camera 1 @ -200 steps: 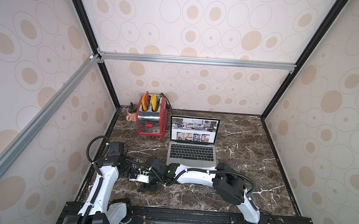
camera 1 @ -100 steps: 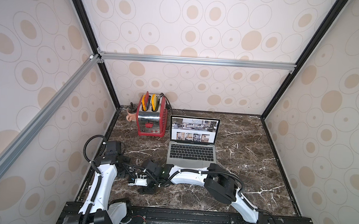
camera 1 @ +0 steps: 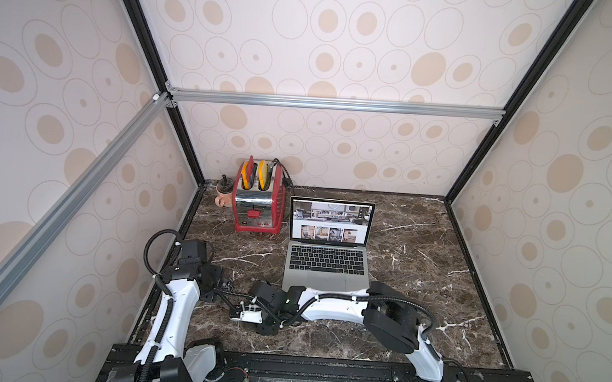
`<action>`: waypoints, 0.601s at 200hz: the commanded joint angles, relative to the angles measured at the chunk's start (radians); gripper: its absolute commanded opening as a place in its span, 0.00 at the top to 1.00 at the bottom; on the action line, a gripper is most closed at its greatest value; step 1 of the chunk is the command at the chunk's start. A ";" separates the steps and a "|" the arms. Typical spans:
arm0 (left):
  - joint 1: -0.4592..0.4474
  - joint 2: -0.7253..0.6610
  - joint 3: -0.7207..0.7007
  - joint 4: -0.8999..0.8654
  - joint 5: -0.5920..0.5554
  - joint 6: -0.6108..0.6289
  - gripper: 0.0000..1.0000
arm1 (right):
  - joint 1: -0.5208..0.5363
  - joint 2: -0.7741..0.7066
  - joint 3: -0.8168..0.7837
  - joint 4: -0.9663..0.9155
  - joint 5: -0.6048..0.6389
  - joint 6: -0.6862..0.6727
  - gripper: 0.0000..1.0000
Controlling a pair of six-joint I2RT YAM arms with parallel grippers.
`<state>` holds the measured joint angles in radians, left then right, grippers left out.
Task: Insert the wireless mouse receiver into the laptop
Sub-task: Move the lid to the center of the board.
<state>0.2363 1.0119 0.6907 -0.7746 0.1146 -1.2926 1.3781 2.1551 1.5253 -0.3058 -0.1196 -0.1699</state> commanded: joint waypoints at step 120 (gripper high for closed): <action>0.008 -0.002 0.015 0.006 -0.009 0.040 1.00 | -0.033 -0.136 -0.108 -0.134 0.003 0.168 0.91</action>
<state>0.2363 1.0119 0.6907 -0.7635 0.1211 -1.2758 1.3571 2.0647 1.4338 -0.3771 -0.0917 -0.0147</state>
